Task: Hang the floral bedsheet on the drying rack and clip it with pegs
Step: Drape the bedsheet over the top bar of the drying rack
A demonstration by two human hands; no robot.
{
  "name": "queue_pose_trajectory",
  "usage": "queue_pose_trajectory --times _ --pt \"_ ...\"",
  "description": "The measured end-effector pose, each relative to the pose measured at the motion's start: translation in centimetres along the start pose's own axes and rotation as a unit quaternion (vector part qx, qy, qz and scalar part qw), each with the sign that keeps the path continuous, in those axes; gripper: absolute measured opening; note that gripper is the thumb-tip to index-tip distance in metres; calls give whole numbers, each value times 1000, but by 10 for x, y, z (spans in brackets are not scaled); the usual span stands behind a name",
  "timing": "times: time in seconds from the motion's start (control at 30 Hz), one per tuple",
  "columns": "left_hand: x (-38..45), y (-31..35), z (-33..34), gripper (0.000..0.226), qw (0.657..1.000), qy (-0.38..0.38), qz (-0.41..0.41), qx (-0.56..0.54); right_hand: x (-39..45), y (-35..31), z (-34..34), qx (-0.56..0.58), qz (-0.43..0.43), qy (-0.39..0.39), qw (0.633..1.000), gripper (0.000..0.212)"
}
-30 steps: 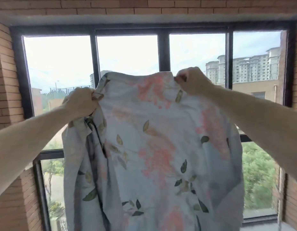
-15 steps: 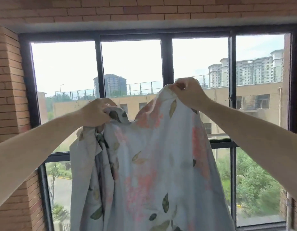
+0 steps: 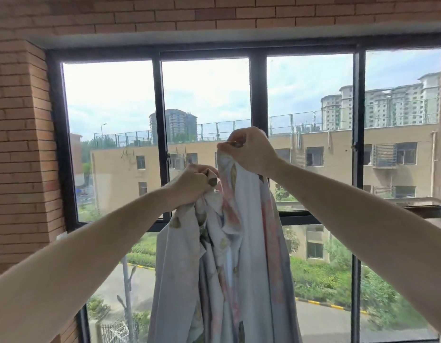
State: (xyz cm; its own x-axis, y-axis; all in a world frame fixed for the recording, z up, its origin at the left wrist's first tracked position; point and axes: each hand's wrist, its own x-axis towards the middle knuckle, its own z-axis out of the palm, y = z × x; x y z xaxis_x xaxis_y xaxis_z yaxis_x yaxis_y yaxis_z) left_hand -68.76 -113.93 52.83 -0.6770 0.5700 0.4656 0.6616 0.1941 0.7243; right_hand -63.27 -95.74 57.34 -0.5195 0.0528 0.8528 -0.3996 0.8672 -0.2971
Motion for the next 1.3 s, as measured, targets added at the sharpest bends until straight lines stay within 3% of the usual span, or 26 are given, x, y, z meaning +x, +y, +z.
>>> queue_pose_trajectory --times 0.13,0.23,0.27,0.47,0.67,0.73,0.83,0.97,1.03,1.17,1.3 --pt "1 -5 2 31 996 -7 -12 -87 -1 0 0 -4 6 14 1000 32" --pt "-5 -1 5 73 999 -41 4 1 -1 -1 -1 6 11 17 1000 31" --pt "-5 -1 8 76 998 -55 21 27 -1 -3 0 11 13 14 1000 31" --pt "-4 -19 3 35 994 4 45 99 -3 2 -9 53 18 5 998 33" --pt "-1 -20 6 33 996 -6 2 93 -21 14 -18 59 69 -21 996 32" --pt "-1 -17 5 29 996 9 4 93 -36 21 -22 54 107 -73 990 34" --pt "3 -12 -6 23 992 62 13 110 -85 47 -24 21 170 -223 960 30" --pt "17 -6 -16 24 988 114 20 102 -169 94 6 -28 283 -370 884 12" --pt "21 -4 -20 22 987 120 18 109 -209 108 30 8 340 -385 858 21" --pt "28 -2 -25 30 986 124 14 113 -263 101 67 224 438 -330 806 35" --pt "34 -5 -34 34 981 124 21 146 -294 99 88 66 405 -374 832 26"
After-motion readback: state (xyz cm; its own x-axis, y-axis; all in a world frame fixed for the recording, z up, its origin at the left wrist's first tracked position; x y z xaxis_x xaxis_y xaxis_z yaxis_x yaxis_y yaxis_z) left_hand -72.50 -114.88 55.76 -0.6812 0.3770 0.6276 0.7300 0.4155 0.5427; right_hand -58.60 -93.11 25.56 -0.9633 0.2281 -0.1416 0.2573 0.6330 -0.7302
